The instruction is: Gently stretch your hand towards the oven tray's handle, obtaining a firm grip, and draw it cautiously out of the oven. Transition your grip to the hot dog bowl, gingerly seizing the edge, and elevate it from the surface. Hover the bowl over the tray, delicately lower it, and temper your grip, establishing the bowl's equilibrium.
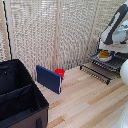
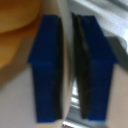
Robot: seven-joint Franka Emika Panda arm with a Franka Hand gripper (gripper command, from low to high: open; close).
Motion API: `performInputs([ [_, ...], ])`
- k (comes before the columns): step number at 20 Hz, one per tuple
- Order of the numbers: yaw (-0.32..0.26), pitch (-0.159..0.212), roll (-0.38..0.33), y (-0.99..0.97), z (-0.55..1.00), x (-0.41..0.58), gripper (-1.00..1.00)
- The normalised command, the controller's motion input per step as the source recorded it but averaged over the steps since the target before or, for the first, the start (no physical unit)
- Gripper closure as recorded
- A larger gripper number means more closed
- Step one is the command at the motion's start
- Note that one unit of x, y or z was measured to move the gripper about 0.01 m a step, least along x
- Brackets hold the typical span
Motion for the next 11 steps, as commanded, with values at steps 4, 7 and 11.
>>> performInputs([
  [4,-0.104,-0.008,0.026,0.00,0.53,0.001,-1.00],
  [7,-0.165,0.000,0.000,0.06,0.62,0.021,-1.00],
  [11,-0.220,0.043,0.000,0.19,0.45,0.029,-1.00],
])
